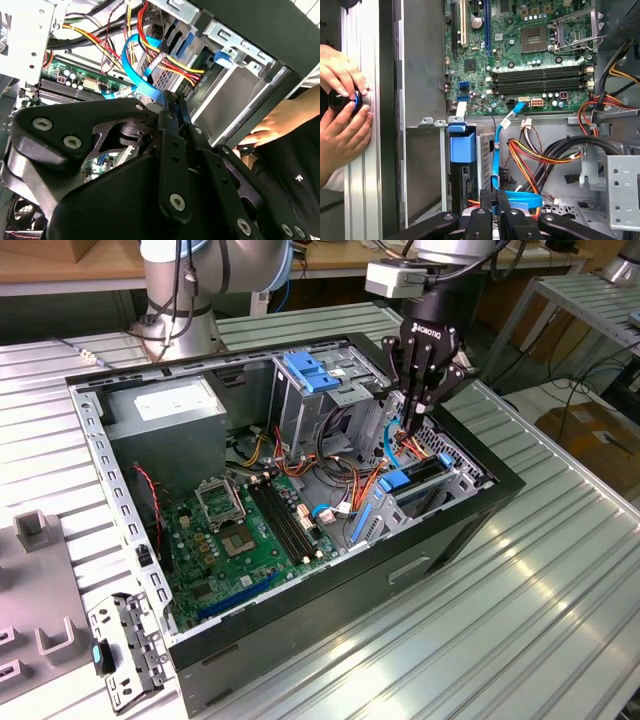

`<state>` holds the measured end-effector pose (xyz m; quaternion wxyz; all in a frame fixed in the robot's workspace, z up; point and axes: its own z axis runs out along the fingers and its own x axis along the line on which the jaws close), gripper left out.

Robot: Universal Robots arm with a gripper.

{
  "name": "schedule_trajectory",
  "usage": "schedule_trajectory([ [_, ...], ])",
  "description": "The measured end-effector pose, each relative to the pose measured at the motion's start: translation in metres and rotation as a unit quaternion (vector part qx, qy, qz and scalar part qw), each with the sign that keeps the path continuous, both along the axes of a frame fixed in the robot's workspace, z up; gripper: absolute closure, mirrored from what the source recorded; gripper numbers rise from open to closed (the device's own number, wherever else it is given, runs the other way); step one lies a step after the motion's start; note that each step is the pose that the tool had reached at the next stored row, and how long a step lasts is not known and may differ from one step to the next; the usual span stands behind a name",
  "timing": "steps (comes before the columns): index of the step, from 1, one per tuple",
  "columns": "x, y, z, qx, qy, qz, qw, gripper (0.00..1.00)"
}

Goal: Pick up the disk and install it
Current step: 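Insert the second disk wire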

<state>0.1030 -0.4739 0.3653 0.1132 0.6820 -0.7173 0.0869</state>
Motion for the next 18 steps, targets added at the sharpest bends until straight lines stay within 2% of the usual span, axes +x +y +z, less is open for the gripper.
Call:
schedule_trajectory([
  [3, -0.0001, -0.0036, -0.0005, 0.0056, -0.0001, 0.000, 0.99998, 0.84],
  [5, 0.0000, -0.0072, -0.0009, 0.0119, -0.0001, 0.000, 0.99993, 0.84],
  [6, 0.0000, -0.0100, -0.0014, 0.0166, -0.0001, 0.000, 0.99986, 0.84],
  [9, 0.0000, -0.0171, -0.0023, 0.0272, -0.0001, 0.000, 0.99963, 0.84],
  [10, 0.0000, -0.0211, -0.0026, 0.0315, -0.0001, 0.000, 0.99950, 0.84],
  [11, 0.0000, -0.0240, -0.0029, 0.0338, -0.0001, 0.000, 0.99943, 0.84],
  [13, 0.0000, -0.0282, -0.0034, 0.0361, -0.0002, 0.000, 0.99935, 0.84],
  [16, 0.0000, -0.0298, -0.0035, 0.0364, -0.0011, 0.000, 0.99934, 0.84],
  [18, -0.0013, -0.0306, -0.0037, 0.0392, -0.0076, 0.001, 0.99920, 0.84],
])
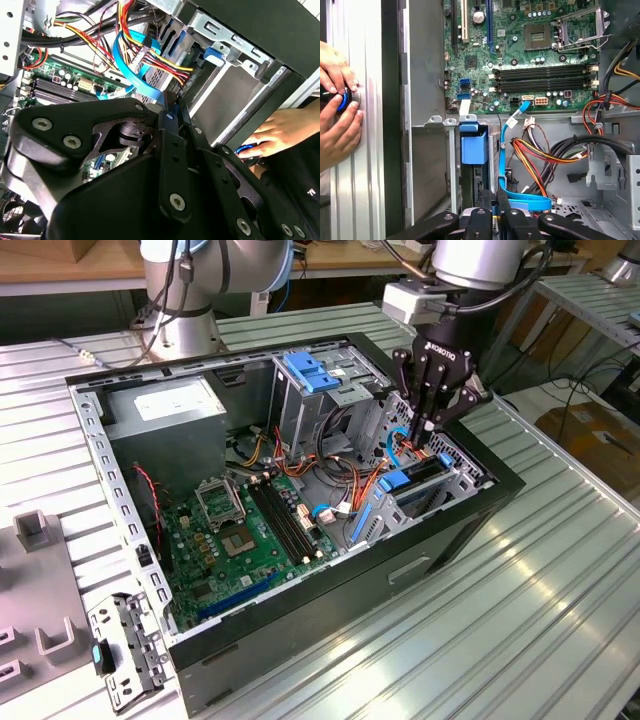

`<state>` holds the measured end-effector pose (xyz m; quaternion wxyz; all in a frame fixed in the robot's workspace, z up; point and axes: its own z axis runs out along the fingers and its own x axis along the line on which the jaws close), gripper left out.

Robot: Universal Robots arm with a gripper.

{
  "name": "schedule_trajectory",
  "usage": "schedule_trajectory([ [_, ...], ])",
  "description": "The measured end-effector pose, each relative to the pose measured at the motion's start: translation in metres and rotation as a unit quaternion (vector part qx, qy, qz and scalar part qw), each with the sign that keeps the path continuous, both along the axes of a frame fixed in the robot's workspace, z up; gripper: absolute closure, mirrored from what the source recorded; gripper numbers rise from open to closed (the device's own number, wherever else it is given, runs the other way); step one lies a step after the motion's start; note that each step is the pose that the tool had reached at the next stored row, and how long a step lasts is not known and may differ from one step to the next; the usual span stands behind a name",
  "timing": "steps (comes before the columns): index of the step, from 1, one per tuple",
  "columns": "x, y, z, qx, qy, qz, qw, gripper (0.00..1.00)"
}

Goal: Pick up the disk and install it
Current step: 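Insert the second disk wire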

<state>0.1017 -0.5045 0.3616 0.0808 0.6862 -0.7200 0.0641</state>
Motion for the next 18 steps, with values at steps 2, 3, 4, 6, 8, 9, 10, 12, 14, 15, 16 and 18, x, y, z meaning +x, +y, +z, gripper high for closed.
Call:
schedule_trajectory([
  [2, -0.0016, -0.0005, -0.0004, 0.0048, -0.0049, 0.001, 0.99998, 0.84],
  [3, -0.0039, -0.0011, -0.0013, 0.0070, -0.0082, 0.001, 0.99994, 0.84],
  [4, -0.0050, -0.0016, -0.0019, 0.0072, -0.0102, 0.001, 0.99992, 0.84],
  [6, -0.0086, -0.0034, -0.0034, 0.0073, -0.0174, 0.001, 0.99982, 0.84],
  [8, -0.0135, -0.0040, -0.0044, 0.0072, -0.0282, 0.001, 0.99957, 0.84],
  [9, -0.0154, -0.0041, -0.0048, 0.0072, -0.0326, 0.001, 0.99944, 0.84],
  [10, -0.0174, -0.0043, -0.0052, 0.0073, -0.0376, 0.001, 0.99927, 0.84],
  [12, -0.0208, -0.0045, -0.0057, 0.0071, -0.0466, 0.001, 0.99889, 0.84],
  [14, -0.0264, -0.0047, -0.0075, 0.0073, -0.0646, 0.002, 0.99788, 0.84],
  [15, -0.0265, -0.0047, -0.0075, 0.0073, -0.0648, 0.002, 0.99787, 0.84],
  [16, -0.0266, -0.0092, -0.0076, 0.0078, -0.0685, 0.002, 0.99762, 0.84],
  [18, -0.0289, -0.0229, -0.0091, 0.0283, -0.0748, 0.000, 0.99680, 0.84],
])
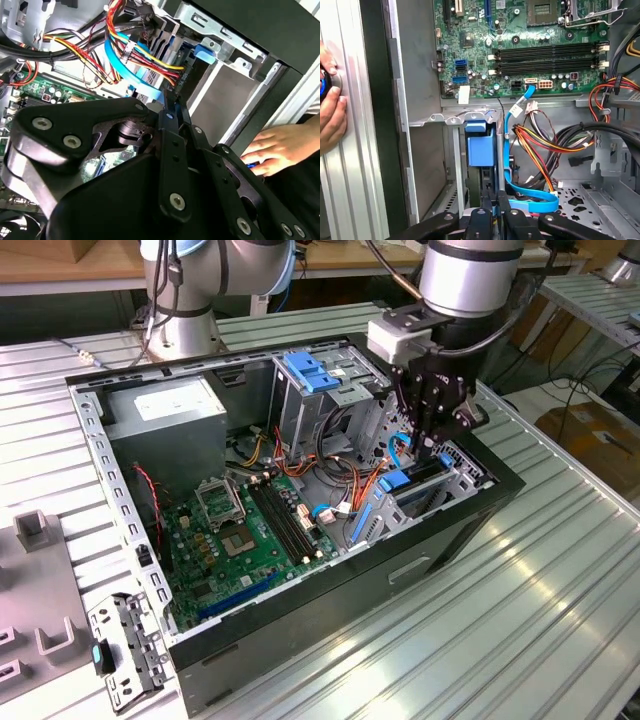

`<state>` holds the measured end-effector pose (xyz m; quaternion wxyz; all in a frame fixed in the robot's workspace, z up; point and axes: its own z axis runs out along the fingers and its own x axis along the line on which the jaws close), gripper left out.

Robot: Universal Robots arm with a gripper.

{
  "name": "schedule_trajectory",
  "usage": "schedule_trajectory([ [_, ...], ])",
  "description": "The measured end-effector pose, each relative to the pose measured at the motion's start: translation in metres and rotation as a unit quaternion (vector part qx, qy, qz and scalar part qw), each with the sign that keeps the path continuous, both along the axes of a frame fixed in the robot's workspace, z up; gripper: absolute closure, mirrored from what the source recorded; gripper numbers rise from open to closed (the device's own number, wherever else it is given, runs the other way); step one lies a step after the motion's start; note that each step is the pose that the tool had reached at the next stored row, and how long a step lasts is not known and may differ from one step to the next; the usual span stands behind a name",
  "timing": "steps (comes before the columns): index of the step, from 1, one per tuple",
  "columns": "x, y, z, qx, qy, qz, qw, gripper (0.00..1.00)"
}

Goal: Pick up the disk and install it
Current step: 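Insert the second disk wire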

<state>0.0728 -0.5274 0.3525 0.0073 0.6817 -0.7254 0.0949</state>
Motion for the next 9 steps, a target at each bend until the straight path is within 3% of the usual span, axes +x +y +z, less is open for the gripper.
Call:
schedule_trajectory([
  [1, -0.0005, -0.0030, -0.0005, 0.0045, -0.0007, 0.000, 0.99999, 0.84],
  [6, -0.0015, -0.0098, -0.0018, 0.0183, -0.0025, 0.000, 0.99983, 0.84],
  [9, -0.0015, -0.0102, -0.0019, 0.0226, -0.0027, 0.000, 0.99974, 0.84],
])
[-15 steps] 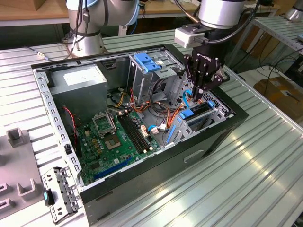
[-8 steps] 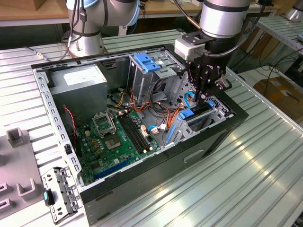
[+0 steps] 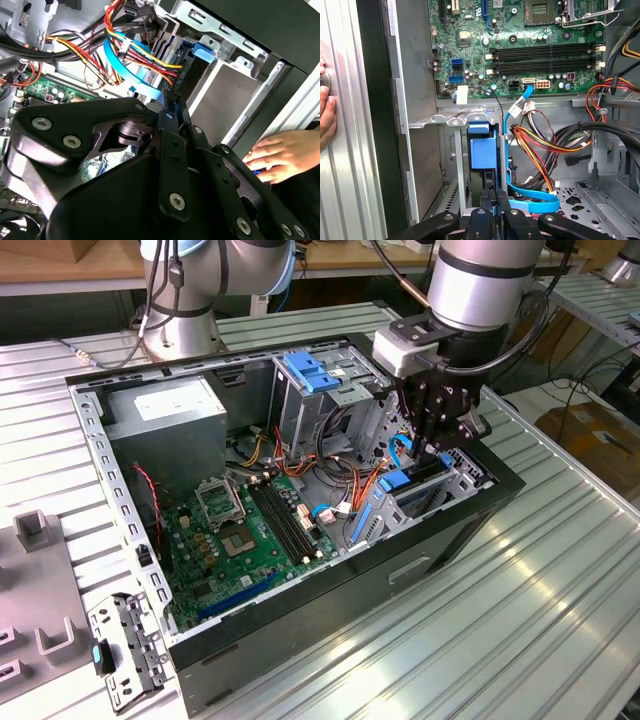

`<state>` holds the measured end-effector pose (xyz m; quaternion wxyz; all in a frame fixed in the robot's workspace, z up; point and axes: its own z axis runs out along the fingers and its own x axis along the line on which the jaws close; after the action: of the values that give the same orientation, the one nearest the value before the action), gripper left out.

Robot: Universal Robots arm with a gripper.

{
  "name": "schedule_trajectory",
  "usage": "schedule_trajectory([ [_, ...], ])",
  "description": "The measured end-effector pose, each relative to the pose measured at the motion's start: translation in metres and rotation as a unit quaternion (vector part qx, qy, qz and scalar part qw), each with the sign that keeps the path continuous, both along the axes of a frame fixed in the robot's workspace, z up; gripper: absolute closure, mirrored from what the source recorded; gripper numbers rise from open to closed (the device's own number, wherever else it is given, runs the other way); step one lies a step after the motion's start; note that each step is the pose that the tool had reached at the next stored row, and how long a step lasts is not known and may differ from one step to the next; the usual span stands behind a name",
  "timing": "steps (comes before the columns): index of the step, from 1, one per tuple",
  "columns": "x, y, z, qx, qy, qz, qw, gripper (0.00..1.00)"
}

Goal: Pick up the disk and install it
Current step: 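Insert the second disk wire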

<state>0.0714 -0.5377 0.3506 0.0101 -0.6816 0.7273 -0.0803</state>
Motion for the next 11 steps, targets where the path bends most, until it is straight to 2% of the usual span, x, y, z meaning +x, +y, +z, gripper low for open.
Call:
schedule_trajectory([
  [11, 0.0000, 0.0000, -0.0001, 0.0009, 0.0000, 0.000, 1.00000, 0.84],
])
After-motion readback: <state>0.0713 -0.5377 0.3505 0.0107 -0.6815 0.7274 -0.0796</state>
